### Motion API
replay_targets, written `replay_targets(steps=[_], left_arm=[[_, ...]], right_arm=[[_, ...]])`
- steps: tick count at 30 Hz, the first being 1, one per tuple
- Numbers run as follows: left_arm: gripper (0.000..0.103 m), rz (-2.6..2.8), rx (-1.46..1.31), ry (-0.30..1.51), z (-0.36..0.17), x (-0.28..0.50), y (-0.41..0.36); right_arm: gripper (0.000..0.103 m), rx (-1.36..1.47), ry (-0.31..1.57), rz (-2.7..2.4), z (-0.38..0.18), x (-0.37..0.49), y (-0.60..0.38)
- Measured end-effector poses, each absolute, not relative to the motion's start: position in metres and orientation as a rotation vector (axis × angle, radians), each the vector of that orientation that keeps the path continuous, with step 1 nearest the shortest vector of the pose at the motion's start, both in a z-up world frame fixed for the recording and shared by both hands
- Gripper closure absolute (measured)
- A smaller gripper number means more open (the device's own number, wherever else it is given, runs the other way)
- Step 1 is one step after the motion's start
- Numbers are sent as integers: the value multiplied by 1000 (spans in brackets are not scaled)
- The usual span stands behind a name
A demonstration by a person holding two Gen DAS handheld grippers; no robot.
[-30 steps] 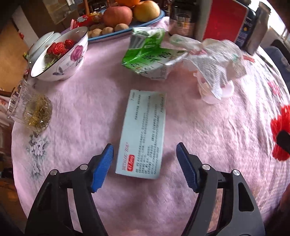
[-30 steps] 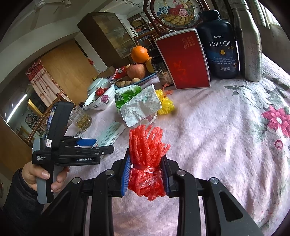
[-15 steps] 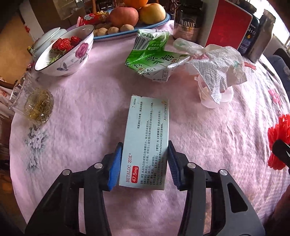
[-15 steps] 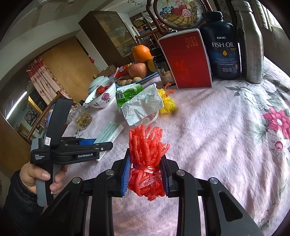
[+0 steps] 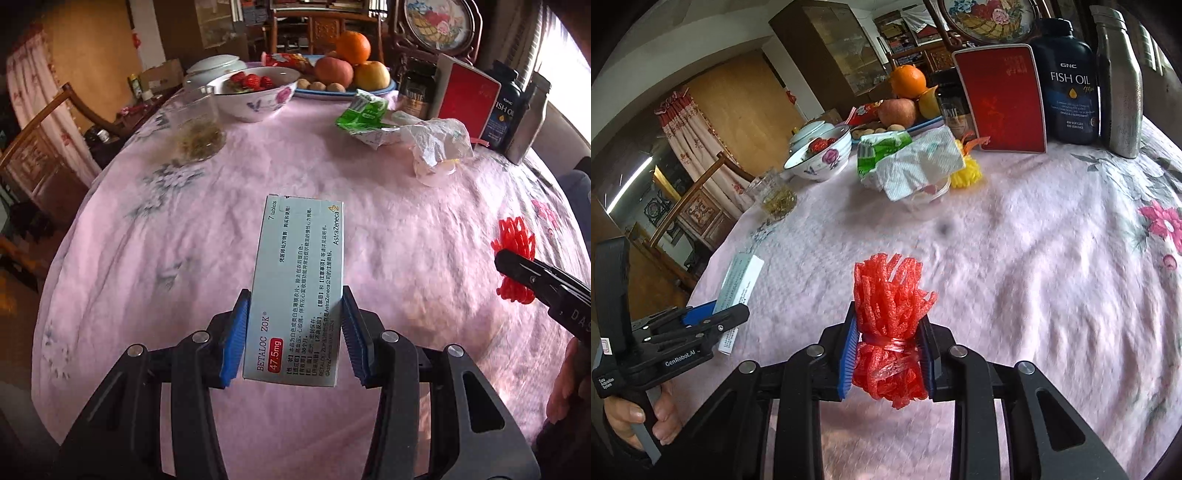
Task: Collect trash
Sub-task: 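Carry the medicine box and red net over the red basket with both tools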
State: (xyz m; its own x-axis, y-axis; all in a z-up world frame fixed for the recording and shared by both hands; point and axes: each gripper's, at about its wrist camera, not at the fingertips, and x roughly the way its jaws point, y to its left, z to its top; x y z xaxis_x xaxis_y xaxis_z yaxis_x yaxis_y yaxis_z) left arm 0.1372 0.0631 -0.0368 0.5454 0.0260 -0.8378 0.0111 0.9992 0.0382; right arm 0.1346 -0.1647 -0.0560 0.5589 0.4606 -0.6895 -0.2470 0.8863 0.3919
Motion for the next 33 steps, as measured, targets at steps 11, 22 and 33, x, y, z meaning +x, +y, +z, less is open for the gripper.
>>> replay_targets(steps=[11,22,33], left_arm=[[56,161,-45,832,-14,19,129],[56,380,-160,754,-17,-91,232],[56,636,-301,789,-60,-189,336]], right_arm=[[74,218,860,564,-39,54,-93],[74,58,849,875,-13,-25,44],[74,-165,908,1166,-20,-105,182]])
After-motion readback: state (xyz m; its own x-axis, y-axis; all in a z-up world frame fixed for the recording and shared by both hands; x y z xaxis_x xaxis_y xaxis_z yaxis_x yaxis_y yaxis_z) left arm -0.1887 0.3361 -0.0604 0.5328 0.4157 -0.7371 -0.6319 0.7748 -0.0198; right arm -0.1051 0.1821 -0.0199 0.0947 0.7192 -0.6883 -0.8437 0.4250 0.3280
